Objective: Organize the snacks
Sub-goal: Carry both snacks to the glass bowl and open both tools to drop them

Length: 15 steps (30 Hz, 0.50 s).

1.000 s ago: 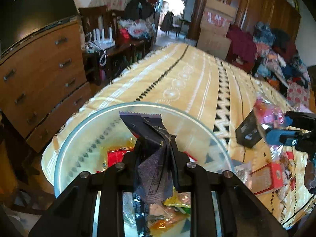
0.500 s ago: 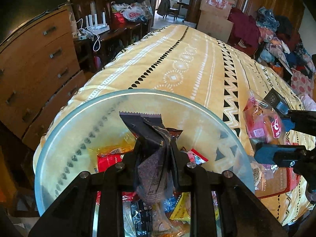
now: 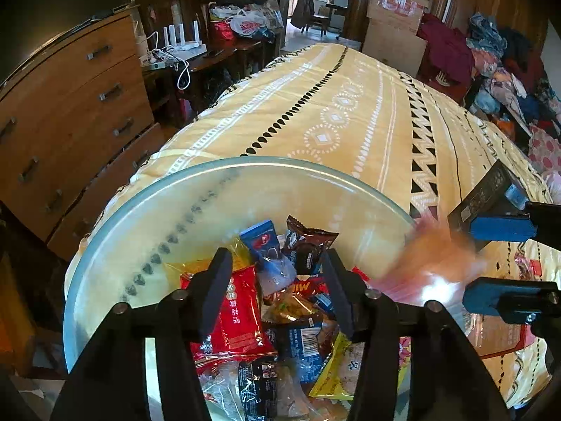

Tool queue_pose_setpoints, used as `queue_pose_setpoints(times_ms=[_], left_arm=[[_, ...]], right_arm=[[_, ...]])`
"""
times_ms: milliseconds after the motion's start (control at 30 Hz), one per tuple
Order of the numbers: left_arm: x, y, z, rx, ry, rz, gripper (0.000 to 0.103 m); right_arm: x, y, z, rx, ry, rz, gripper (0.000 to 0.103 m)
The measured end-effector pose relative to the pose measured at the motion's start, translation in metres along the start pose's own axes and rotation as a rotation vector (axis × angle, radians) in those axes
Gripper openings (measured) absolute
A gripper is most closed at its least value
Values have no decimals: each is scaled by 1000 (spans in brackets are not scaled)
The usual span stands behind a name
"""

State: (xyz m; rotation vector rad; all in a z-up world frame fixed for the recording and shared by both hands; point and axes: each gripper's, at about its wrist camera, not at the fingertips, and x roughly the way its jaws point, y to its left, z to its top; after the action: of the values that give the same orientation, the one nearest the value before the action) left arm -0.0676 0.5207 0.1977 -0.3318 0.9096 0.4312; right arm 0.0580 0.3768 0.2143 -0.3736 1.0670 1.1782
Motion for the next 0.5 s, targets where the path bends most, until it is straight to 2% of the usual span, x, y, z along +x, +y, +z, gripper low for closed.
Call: queue_pose_setpoints(times_ms=[33, 100, 167, 333, 433, 500], left_arm=[[-1, 1, 0, -4, -4, 0, 56], [-3, 1, 1, -9, -8, -4, 56], [-7, 2, 1, -12, -15, -7, 57], [-22, 1, -4, -16, -56, 2, 58], [-38, -11, -11, 24, -104, 25, 58], [-53, -25, -20, 64, -155, 16, 58]], right_arm=[[-1, 1, 0, -3, -5, -2, 82], [-3, 4, 0, -19, -16, -9, 86], [-7, 7, -1, -28, -36, -17, 86], [-36, 25, -19, -101, -170, -47, 86], [-62, 40, -52, -145, -276, -75, 86], [-86, 49, -93, -158, -370, -91, 86]])
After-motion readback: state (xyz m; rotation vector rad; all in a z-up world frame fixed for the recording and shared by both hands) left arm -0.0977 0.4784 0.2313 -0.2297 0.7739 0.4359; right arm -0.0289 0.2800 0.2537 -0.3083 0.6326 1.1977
